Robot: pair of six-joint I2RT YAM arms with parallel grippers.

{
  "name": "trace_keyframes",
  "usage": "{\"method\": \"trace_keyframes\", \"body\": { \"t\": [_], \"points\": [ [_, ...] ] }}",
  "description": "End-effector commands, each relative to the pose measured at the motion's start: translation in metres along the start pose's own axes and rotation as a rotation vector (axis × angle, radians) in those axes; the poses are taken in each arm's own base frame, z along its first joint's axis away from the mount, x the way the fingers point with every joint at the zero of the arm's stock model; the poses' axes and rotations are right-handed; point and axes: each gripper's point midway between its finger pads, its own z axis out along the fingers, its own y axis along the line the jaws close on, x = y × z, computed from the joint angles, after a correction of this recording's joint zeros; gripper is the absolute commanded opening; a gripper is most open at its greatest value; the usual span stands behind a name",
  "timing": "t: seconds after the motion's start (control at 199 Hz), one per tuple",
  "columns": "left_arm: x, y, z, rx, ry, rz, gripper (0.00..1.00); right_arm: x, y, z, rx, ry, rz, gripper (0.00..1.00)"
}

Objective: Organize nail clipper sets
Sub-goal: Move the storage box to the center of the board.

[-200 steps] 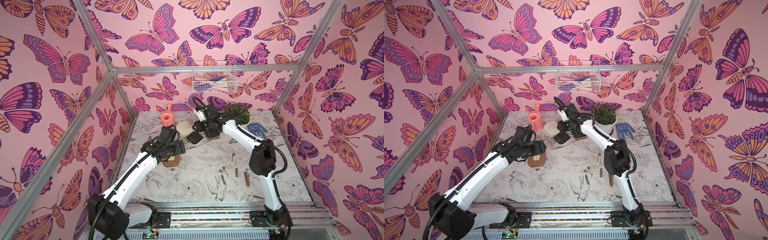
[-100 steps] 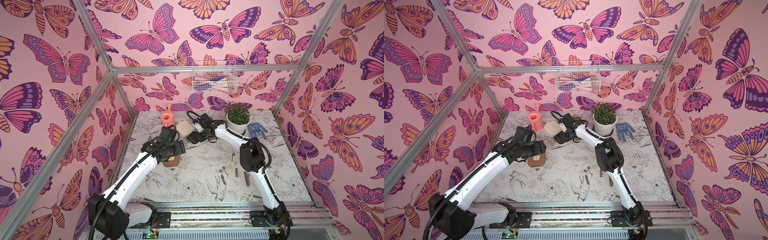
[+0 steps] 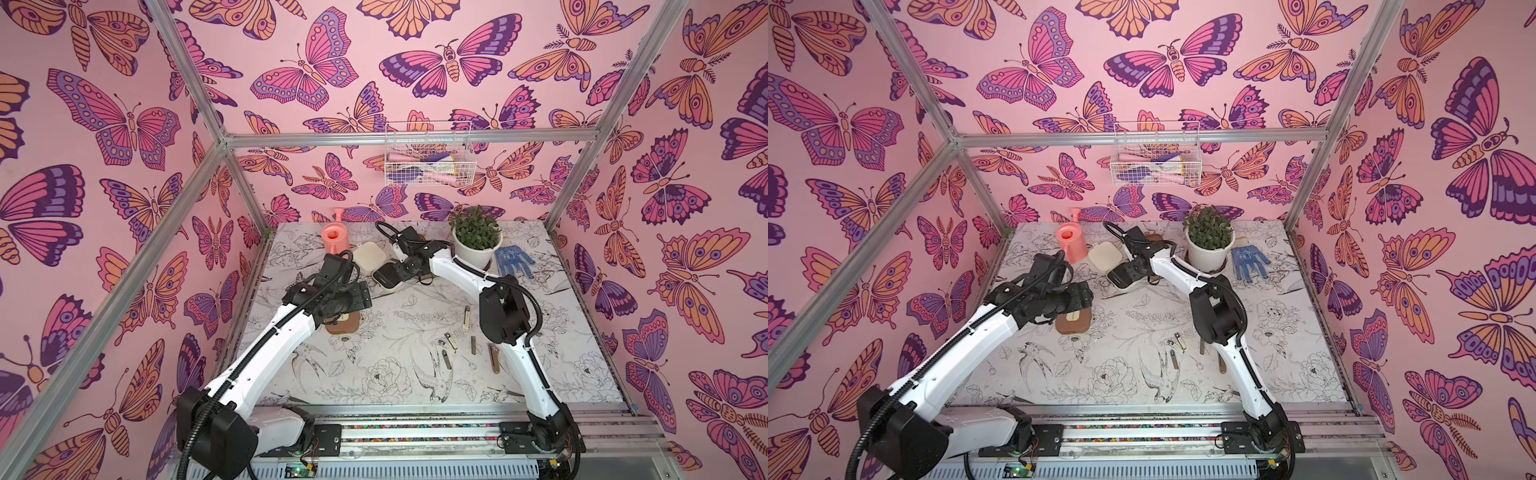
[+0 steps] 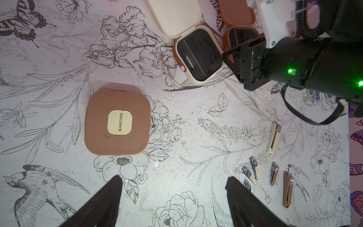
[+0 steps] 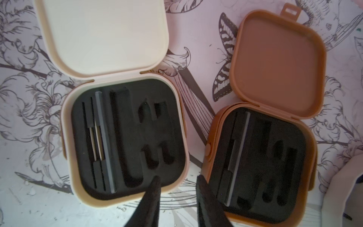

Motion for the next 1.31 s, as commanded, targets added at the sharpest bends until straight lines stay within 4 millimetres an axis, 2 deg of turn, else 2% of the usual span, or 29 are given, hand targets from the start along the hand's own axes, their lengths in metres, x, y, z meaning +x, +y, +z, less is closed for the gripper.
{"method": "trace_keyframes", "body": {
  "t": [0.0, 0.131, 0.146, 0.171, 0.564, 0.997, 1.063, 1.168, 1.304],
  "points": [
    [0.009, 0.004, 0.004, -0.010, 0.029, 0.002, 0.85, -0.006, -0.006, 0.007, 0.020, -0.007, 0.018, 0.31],
    [0.009, 0.003, 0.004, -0.010, 0.027, 0.002, 0.85, -0.003, -0.007, 0.015, -0.001, 0.004, 0.030, 0.30],
    [0.012, 0.006, 0.013, -0.028, 0.053, 0.003, 0.85, -0.002, -0.006, 0.015, -0.003, 0.005, 0.029, 0.30],
    [0.013, 0.006, 0.015, -0.031, 0.058, 0.003, 0.85, -0.002, -0.007, 0.017, -0.005, 0.007, 0.034, 0.30],
    [0.013, 0.006, 0.017, -0.035, 0.064, 0.005, 0.85, 0.007, -0.015, 0.032, -0.031, 0.032, 0.093, 0.25],
    [0.013, 0.005, 0.017, -0.033, 0.064, 0.007, 0.85, 0.017, -0.011, 0.041, -0.055, 0.061, 0.099, 0.16],
    [0.013, 0.006, 0.017, -0.033, 0.064, 0.005, 0.85, 0.018, -0.010, 0.040, -0.058, 0.064, 0.101, 0.14],
    [0.014, 0.006, 0.015, -0.029, 0.062, 0.005, 0.85, 0.022, -0.009, 0.038, -0.064, 0.072, 0.103, 0.00],
    [0.016, 0.007, 0.012, -0.026, 0.058, 0.003, 0.85, 0.027, -0.008, 0.030, -0.069, 0.080, 0.113, 0.00]
  ]
}}
